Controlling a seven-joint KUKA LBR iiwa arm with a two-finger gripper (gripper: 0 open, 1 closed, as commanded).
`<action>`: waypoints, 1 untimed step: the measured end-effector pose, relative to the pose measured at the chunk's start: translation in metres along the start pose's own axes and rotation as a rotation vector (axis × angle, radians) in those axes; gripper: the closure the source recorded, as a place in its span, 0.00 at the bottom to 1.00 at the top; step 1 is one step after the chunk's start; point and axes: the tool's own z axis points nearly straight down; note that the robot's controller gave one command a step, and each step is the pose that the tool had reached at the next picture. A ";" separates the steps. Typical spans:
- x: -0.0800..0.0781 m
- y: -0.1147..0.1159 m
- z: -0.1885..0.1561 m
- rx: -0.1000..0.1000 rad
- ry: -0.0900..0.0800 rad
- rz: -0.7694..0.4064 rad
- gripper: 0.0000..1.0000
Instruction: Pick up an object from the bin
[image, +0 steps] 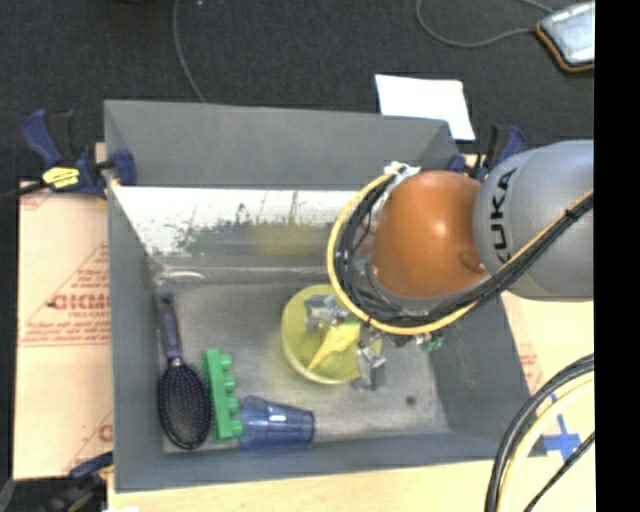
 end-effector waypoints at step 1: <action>0.032 -0.037 0.009 0.003 -0.004 0.146 0.00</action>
Offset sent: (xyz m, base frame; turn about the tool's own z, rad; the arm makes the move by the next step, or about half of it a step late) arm 0.0008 -0.0406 -0.0382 -0.0336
